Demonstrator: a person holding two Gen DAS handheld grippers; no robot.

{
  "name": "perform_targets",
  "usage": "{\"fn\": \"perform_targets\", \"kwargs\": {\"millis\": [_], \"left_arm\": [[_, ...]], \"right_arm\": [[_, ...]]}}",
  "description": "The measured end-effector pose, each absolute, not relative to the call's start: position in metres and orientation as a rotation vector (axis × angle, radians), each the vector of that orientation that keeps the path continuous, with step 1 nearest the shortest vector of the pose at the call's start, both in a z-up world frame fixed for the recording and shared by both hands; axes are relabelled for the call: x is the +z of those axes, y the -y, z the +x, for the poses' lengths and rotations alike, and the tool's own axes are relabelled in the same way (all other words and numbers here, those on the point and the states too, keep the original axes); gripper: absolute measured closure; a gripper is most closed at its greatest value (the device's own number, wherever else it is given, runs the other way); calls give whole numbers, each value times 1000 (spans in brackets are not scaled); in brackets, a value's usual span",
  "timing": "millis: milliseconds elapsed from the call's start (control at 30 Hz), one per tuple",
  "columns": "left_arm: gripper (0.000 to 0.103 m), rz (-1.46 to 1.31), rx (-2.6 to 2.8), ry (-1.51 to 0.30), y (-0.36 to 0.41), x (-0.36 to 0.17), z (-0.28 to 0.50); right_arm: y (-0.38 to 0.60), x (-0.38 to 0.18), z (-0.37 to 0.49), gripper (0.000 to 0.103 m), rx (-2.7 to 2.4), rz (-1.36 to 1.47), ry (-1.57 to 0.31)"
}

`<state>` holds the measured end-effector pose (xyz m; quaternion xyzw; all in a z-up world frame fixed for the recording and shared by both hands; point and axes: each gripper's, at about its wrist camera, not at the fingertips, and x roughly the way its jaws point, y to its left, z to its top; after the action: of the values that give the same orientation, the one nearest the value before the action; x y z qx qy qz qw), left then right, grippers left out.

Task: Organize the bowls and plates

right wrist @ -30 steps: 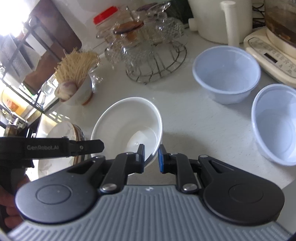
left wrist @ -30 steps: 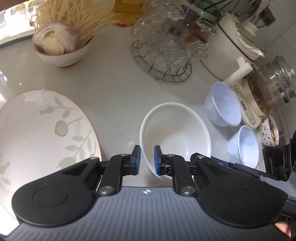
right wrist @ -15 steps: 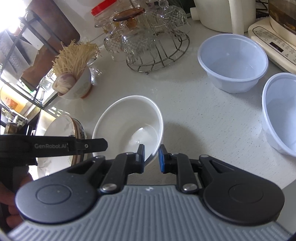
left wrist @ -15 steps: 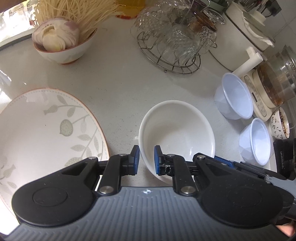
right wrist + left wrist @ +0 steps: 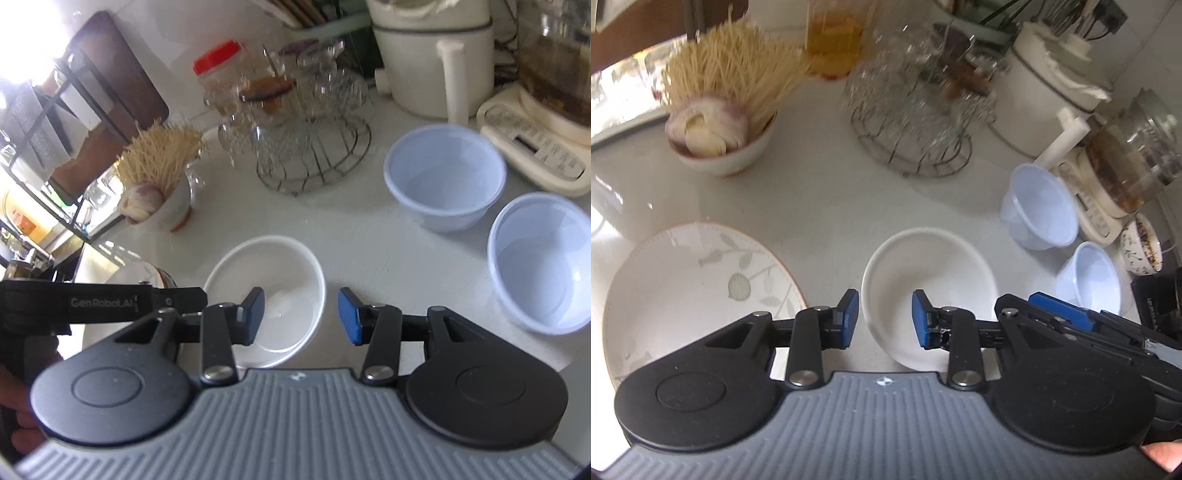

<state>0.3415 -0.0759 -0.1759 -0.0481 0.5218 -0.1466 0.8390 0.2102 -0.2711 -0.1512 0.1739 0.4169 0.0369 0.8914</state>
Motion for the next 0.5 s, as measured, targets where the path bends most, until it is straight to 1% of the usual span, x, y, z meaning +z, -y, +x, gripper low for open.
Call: {"fn": "perform_targets", "kwargs": {"millis": [333,500], "left_arm": [[67,-66,-402,-958,88,-116,321],[67,-72,-425,-915,91,-99,311]], "right_arm": [[276,-100,179,55,21,297,-710],[278,-82,160,55,-18,283,-656]]}}
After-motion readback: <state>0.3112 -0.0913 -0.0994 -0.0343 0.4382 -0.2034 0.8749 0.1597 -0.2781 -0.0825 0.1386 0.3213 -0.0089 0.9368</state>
